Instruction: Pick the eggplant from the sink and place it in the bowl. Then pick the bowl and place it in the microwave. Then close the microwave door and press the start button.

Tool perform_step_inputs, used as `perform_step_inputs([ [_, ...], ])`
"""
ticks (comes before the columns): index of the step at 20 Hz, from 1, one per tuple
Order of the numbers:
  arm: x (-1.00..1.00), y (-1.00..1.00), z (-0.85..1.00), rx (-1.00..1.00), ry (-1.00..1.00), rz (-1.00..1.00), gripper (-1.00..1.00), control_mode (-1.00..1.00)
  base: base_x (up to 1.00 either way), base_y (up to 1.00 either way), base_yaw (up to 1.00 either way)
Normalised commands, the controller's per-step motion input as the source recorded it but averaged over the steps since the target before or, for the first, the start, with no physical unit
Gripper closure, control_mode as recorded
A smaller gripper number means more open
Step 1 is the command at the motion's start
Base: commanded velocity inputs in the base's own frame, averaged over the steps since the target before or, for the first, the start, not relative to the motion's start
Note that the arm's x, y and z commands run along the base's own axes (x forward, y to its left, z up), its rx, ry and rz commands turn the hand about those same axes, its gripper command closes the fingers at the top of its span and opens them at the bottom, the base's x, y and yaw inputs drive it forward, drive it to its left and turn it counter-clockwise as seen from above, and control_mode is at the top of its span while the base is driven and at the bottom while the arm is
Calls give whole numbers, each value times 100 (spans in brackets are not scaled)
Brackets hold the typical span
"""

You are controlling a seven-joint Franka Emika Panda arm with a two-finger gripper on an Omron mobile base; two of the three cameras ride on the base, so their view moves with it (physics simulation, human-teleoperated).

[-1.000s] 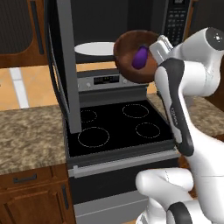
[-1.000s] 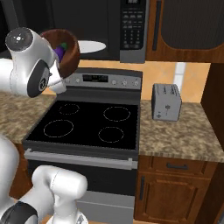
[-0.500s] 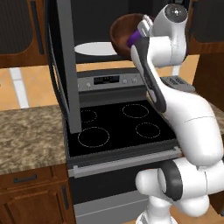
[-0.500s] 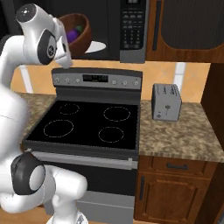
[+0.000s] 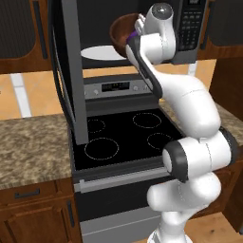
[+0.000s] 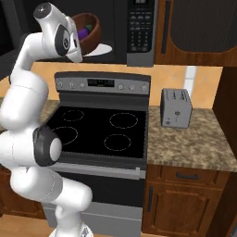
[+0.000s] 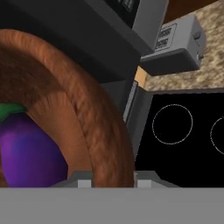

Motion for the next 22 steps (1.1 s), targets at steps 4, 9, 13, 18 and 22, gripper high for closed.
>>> perform_step_inputs([
  [4,100,14,-38,1,6,0,100,-100,0,0,0],
  [9,70,15,-21,0,0,0,100,-100,0,0,0],
  [13,54,13,-3,0,0,0,100,-100,0,0,0],
  [18,39,10,-9,0,0,2,-100,-100,0,0,0],
  [22,13,8,-17,0,-5,1,-100,-100,0,0,0],
])
